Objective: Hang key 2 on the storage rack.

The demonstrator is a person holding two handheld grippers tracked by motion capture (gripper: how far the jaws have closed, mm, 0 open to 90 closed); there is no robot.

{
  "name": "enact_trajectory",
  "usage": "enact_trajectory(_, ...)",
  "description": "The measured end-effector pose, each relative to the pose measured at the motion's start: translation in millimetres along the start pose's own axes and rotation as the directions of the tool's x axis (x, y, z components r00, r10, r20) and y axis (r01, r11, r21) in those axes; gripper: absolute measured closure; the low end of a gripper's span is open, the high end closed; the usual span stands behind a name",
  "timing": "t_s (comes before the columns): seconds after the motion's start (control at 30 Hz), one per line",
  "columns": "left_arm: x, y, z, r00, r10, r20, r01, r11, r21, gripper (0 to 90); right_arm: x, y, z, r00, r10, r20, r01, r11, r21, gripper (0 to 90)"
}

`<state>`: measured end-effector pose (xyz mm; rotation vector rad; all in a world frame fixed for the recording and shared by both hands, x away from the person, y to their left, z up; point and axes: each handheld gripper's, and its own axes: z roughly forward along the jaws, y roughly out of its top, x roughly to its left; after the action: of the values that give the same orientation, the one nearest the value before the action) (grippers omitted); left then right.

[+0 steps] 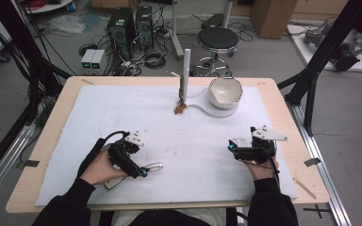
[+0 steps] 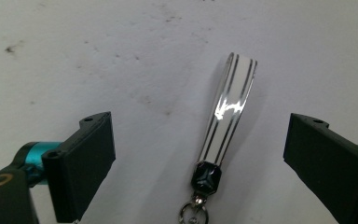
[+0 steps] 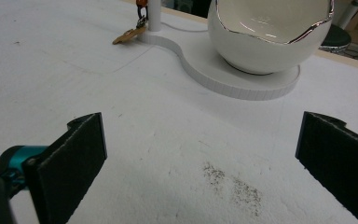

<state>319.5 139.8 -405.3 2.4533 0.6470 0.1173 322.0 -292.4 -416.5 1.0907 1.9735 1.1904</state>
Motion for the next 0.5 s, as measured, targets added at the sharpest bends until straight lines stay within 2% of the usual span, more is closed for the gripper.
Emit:
enact_trajectory(0.07,-1.9,1.6,5.6,1.0000,0.005,0.008,-0.005,1.0000,0.007,11.2,-0.1,0.0,0.1,1.0000,-0.002,0.000,0.002,1.000,0.000,0.8)
enact_trajectory(0.1,-4.3,3.1,10.5,0.9995,0.016,0.028,-0.016,0.9996,0.025,14.5,-0.1,0.0,0.1,1.0000,-0.002,0.000,0.002,1.000,0.000,0.8)
enact_trajectory(0.13,-4.3,3.1,10.5,0.9995,0.016,0.028,-0.016,0.9996,0.025,18.2,-0.1,0.0,0.0,1.0000,-0.002,0.000,0.002,1.000,0.000,0.8)
enact_trajectory(0.17,-6.5,4.0,13.2,0.9989,0.024,0.041,-0.025,0.9990,0.037,18.2,-0.1,0.0,0.0,1.0000,-0.002,0.000,0.002,1.000,0.000,0.8)
enact_trajectory(0.2,-9.4,5.7,17.1,0.9991,0.027,0.031,-0.028,0.9987,0.042,24.7,-0.2,0.0,0.1,1.0000,-0.003,0.000,0.003,1.000,-0.002,0.8)
enact_trajectory(0.3,-10.5,7.3,20.5,0.9992,0.027,0.030,-0.028,0.9988,0.041,32.5,-0.6,0.0,0.5,1.0000,-0.005,-0.001,0.005,1.000,-0.002,0.8)
enact_trajectory(0.37,-11.8,8.6,23.0,0.9992,0.040,-0.004,-0.040,0.9984,0.040,47.1,-0.5,0.1,-0.1,1.0000,-0.004,0.000,0.004,1.000,-0.003,0.8)
enact_trajectory(0.43,-13.4,10.3,25.5,0.9994,0.033,0.009,-0.033,0.9985,0.044,64.6,-1.2,0.1,-1.0,1.0000,-0.003,0.004,0.003,1.000,-0.005,0.8)
enact_trajectory(0.47,-13.4,10.3,25.5,0.9994,0.033,0.009,-0.033,0.9985,0.044,71.0,-1.5,0.1,-1.2,1.0000,-0.003,0.007,0.003,1.000,-0.011,0.8)
enact_trajectory(0.5,-15.0,10.6,26.1,0.9992,0.041,-0.006,-0.040,0.9984,0.040,71.0,-1.5,0.1,-1.2,1.0000,-0.003,0.007,0.003,1.000,-0.011,0.8)
